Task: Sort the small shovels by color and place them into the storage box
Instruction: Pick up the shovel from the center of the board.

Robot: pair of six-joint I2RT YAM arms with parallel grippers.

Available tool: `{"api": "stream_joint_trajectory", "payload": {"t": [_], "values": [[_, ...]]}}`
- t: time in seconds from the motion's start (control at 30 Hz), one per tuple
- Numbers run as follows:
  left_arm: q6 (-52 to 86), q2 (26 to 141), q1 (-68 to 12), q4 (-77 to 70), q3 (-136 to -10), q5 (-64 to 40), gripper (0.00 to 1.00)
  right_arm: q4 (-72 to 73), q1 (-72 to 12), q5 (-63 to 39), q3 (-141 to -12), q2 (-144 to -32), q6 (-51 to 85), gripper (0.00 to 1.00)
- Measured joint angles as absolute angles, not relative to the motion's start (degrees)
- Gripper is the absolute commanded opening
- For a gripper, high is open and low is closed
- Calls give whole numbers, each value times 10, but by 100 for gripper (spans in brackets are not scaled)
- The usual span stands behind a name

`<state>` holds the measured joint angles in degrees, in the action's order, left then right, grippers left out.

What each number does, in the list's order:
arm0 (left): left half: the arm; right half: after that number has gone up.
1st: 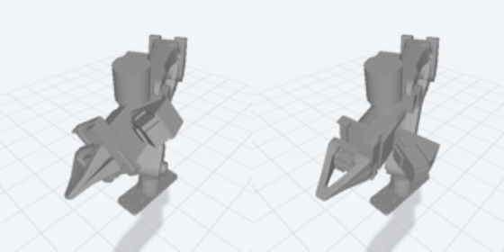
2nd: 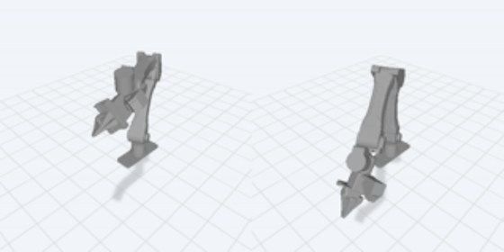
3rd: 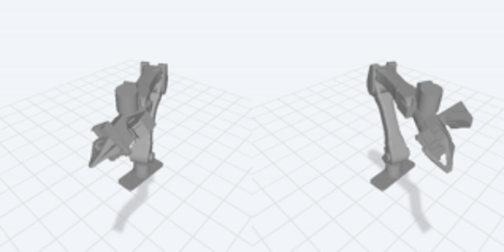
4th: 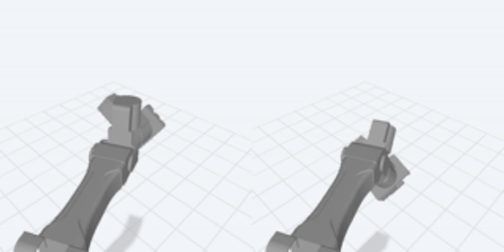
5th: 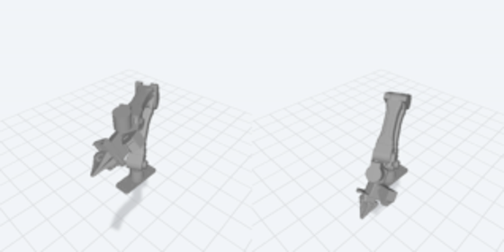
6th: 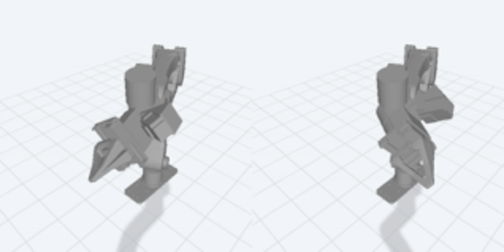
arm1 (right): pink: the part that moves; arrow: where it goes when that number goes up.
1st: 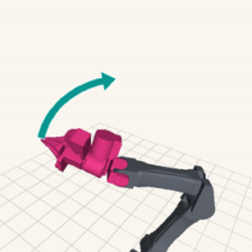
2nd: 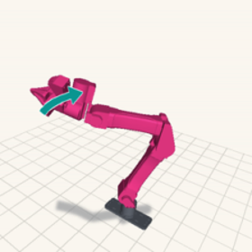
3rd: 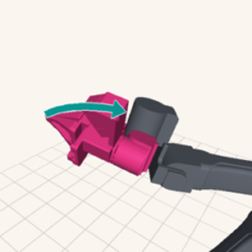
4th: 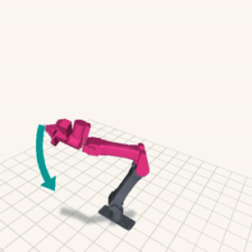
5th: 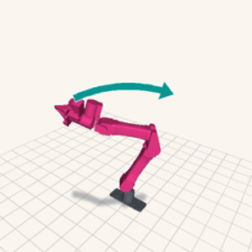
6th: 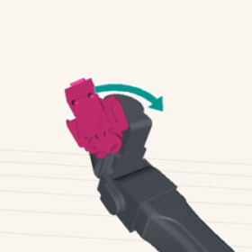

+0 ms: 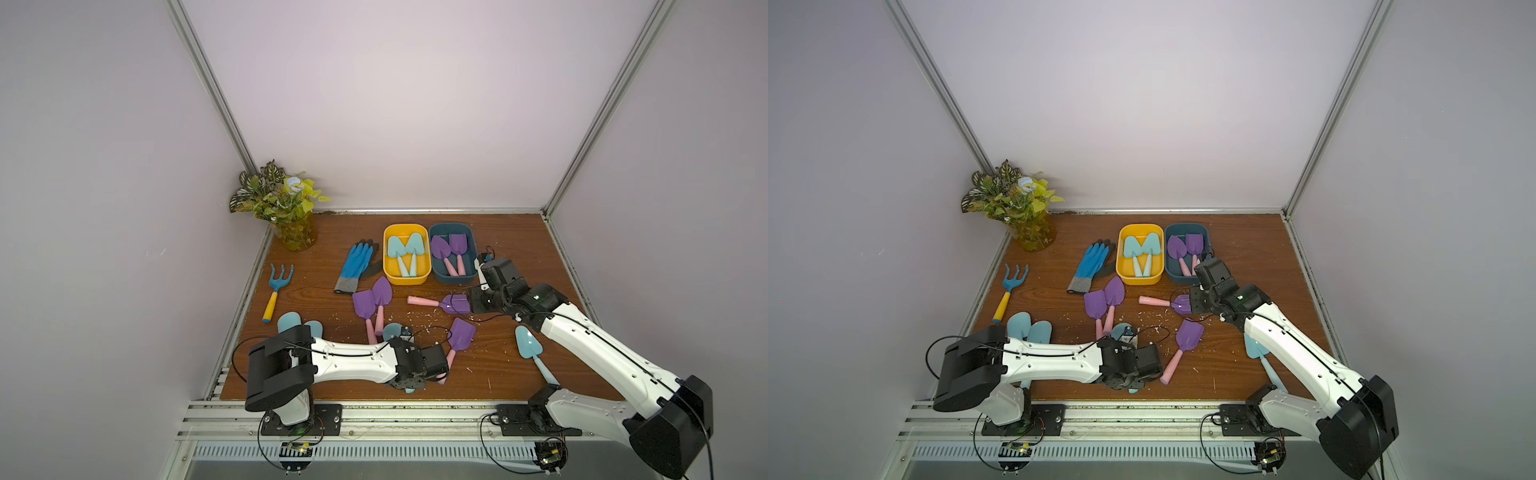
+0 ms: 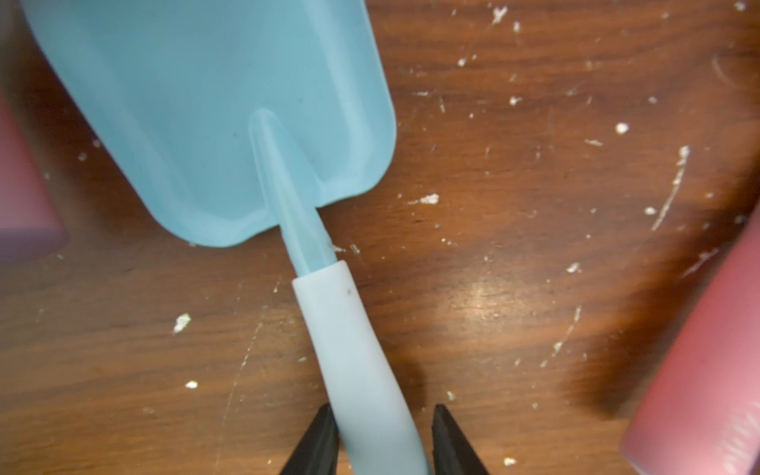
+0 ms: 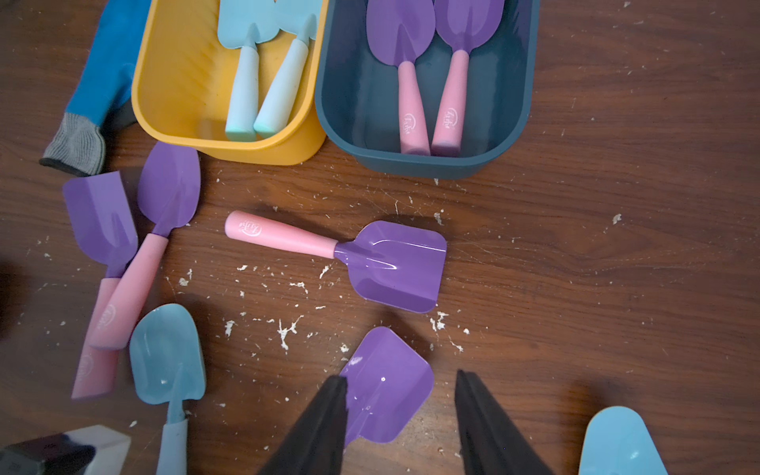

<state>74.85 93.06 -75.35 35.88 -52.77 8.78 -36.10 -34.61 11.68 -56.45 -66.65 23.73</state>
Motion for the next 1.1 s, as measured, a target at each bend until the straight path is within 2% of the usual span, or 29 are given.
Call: {"api": "stream_joint_trajectory", "payload": {"t": [0.4, 0.6, 1.1], "values": [[748, 931, -754, 357, -513, 84, 34, -356, -345, 110, -567, -694, 234, 49], [748, 923, -754, 356, -506, 81, 21, -353, -344, 102, -572, -705, 234, 48], [718, 817, -754, 393, -489, 76, 2, -338, -344, 100, -573, -700, 238, 48]]}}
